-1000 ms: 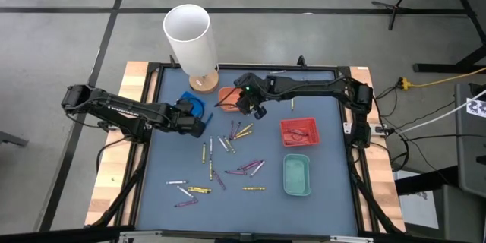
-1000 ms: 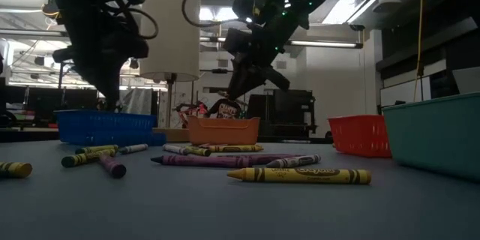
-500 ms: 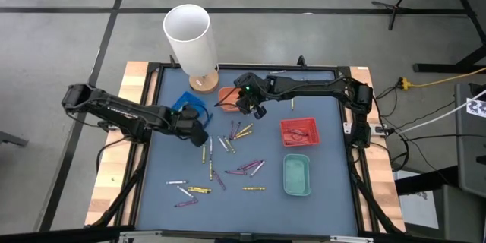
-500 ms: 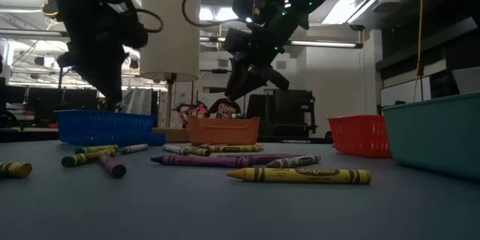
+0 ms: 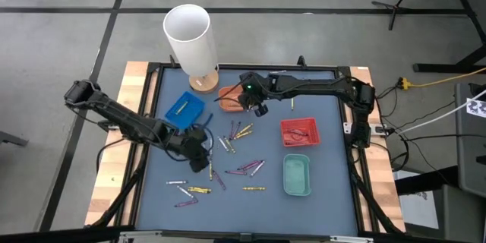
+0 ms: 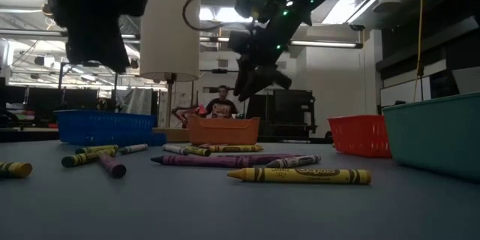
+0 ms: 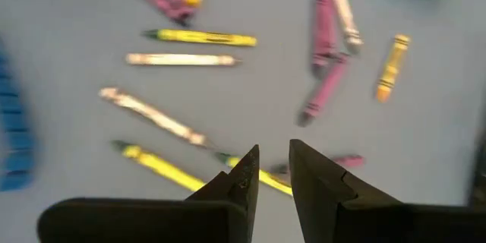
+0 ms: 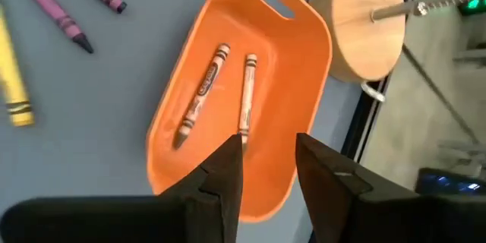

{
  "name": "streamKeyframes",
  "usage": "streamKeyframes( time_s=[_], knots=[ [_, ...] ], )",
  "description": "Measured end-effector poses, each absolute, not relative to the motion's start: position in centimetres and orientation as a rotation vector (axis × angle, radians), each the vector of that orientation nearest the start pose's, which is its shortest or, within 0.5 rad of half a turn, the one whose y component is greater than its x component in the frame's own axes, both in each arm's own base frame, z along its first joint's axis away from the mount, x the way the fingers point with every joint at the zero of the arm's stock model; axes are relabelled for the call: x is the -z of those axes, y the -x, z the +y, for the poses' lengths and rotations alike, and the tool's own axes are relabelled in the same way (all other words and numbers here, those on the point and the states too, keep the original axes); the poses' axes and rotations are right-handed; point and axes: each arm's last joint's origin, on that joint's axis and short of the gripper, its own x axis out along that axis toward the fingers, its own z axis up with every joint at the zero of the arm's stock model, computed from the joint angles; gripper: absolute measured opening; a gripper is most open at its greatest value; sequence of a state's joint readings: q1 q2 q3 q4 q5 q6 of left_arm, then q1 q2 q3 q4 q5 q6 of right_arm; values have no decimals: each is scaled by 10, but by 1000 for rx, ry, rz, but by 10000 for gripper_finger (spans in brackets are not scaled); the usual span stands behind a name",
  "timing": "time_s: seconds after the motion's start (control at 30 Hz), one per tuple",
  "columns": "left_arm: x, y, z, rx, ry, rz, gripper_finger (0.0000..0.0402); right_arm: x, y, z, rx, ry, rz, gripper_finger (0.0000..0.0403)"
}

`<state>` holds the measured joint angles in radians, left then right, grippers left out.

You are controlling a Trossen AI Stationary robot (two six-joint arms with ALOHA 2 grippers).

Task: Sort crayons
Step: Put the yellow crayon into the light blue bin

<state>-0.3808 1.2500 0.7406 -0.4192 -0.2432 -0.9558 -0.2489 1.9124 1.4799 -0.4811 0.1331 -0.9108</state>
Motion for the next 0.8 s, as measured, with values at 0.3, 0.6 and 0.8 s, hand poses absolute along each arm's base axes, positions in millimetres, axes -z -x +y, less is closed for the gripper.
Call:
streamKeyframes(
  time_s=[0.3,0.6,0.8],
  knots=[
    [-195,-231,-129,-116,579,831,60,-281,-349,-87,-122,456,1064,122],
    [-163,-235,-156,-74,519,896,60,-329,-297,-52,-104,342,1103,122],
    [-150,-237,-160,-39,522,981,60,-345,-269,-37,-88,294,1077,122]
  ],
)
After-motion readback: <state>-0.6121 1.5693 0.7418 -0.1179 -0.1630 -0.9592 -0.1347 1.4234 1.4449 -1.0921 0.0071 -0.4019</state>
